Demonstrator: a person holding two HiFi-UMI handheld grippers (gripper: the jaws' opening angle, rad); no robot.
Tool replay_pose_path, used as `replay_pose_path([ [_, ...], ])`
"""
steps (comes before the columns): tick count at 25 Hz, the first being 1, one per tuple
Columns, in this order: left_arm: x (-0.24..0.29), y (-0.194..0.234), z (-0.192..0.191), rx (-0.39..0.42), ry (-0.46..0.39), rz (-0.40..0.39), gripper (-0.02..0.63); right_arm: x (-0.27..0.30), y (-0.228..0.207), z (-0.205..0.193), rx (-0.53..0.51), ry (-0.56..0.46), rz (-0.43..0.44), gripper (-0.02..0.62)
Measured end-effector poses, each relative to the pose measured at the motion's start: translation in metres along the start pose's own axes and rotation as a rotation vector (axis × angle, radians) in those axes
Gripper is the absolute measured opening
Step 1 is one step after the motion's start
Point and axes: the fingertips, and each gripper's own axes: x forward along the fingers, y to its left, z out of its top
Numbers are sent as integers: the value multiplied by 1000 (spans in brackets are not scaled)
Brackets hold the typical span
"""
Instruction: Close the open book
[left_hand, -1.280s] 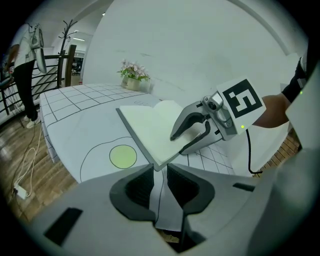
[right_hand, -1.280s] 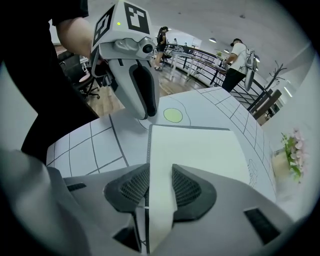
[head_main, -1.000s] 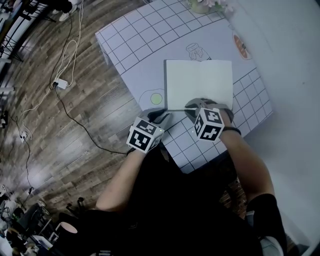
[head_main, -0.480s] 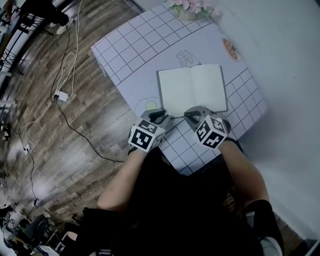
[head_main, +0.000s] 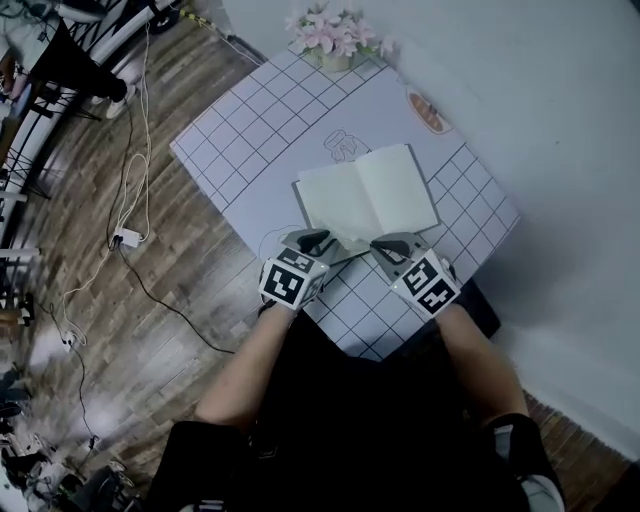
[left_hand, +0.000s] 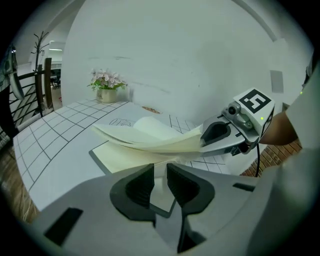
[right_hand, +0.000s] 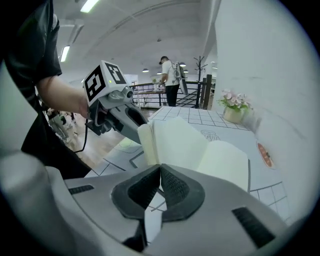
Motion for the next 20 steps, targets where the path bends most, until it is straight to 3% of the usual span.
replay_pose_path([
  [3, 6, -4, 11, 28, 14, 0, 66, 0, 3, -7, 22, -23, 3, 13],
  [4, 9, -6, 13, 38, 20, -1, 66, 2, 6, -8, 18, -29, 8, 60],
  [5, 11, -7, 15, 44, 21, -2, 66, 3, 9, -7, 15, -40, 12, 155],
  [8, 13, -11, 26, 56, 2, -10, 67, 10, 12, 4, 0, -65, 3, 233],
  [11, 10, -17, 34, 69, -5, -17, 66, 18, 5, 8, -7, -43, -59, 221],
  [13, 9, -21, 38, 62, -15, -25, 66, 17, -8, 8, 31, -58, -121, 71],
  [14, 8, -22, 39, 52, -21, -29, 66, 14, -14, 8, 64, -77, -136, 39],
  [20, 1, -14, 23, 11, -3, 1, 66, -12, -40, 2, 203, -170, -167, 26],
])
